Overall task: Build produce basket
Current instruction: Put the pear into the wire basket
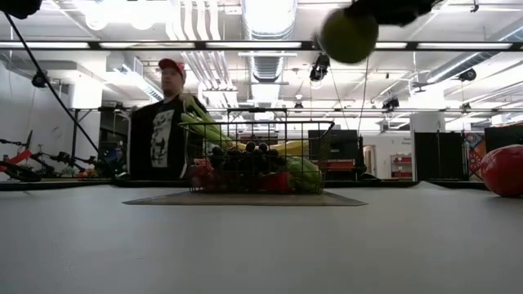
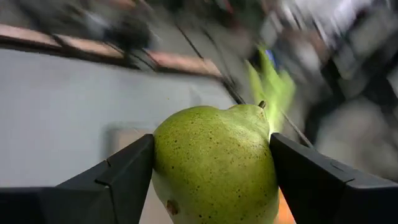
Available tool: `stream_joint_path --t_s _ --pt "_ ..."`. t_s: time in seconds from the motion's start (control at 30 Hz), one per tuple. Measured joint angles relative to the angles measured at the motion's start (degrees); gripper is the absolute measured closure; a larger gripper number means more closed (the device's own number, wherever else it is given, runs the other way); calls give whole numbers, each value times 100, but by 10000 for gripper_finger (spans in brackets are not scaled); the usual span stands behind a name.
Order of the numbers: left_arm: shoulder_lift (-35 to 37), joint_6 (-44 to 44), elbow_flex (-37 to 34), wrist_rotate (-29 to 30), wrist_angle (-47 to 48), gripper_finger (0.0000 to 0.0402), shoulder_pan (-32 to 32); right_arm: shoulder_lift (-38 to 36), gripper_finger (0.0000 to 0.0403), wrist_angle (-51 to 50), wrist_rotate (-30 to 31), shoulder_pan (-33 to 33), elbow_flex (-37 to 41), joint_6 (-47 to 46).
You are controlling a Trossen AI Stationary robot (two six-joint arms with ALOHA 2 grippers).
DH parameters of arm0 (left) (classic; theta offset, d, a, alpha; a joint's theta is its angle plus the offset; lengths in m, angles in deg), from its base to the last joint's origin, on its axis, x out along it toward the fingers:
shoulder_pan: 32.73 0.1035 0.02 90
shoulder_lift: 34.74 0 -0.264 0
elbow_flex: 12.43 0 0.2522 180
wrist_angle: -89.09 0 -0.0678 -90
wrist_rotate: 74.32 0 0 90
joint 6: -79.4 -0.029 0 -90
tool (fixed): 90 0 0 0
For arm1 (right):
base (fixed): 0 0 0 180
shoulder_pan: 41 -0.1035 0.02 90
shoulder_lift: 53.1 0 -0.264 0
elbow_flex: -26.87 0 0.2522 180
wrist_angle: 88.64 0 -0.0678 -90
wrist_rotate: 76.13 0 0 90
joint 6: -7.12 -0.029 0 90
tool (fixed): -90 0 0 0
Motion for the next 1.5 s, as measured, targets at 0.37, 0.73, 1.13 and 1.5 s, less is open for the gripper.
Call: stream_joint_path --t_s 0.37,0.73,1.13,1.5 --pt "-1403 1241 0 -649 -1793 304 7 1348 121 6536 -2159 -178 1723 2931" --pt "-3525 1656 912 -780 -3257 251 32 2117 125 7288 -2383 -169 1620 3519" --pt "-4955 2451 2079 -735 -3260 142 449 2108 124 7230 -2383 -169 1620 3537" --pt "-5450 2705 2339 -1377 -3273 169 587 2108 123 7219 -2372 -166 1633 3522"
